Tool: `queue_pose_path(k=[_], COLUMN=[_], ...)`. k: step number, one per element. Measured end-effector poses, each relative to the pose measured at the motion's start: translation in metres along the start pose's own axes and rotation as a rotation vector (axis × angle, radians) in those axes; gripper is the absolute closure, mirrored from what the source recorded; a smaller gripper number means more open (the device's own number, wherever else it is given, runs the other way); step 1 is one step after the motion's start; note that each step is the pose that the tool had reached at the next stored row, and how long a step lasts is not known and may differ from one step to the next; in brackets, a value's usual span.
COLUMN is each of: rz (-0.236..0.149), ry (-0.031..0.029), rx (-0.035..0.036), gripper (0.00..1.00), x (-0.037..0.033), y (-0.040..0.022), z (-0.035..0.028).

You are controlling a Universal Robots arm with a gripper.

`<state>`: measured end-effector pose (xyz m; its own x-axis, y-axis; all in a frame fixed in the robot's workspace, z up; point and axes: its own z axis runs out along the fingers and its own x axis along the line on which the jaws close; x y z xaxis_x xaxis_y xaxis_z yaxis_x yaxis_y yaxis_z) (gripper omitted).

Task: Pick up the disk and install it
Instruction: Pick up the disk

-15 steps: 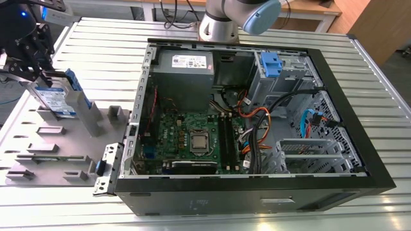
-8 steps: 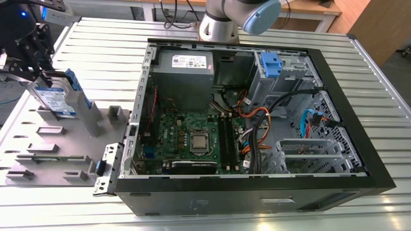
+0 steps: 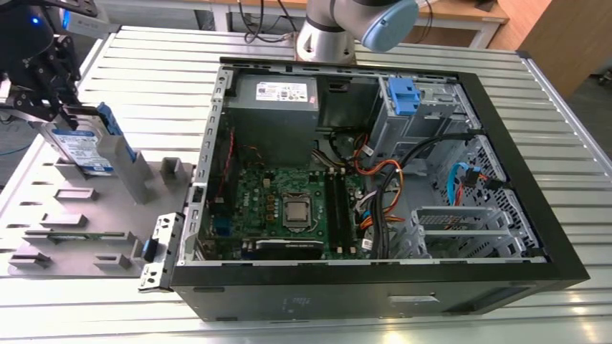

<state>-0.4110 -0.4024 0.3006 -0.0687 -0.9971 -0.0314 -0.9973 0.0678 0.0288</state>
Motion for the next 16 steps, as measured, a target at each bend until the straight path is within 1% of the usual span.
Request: queue_pose_path(k=[16], rz=[-0.005], ry=[0.0001], rx=[0.0000], gripper=[0.65], x=[0.0000], y=[0.0000], z=[0.0001])
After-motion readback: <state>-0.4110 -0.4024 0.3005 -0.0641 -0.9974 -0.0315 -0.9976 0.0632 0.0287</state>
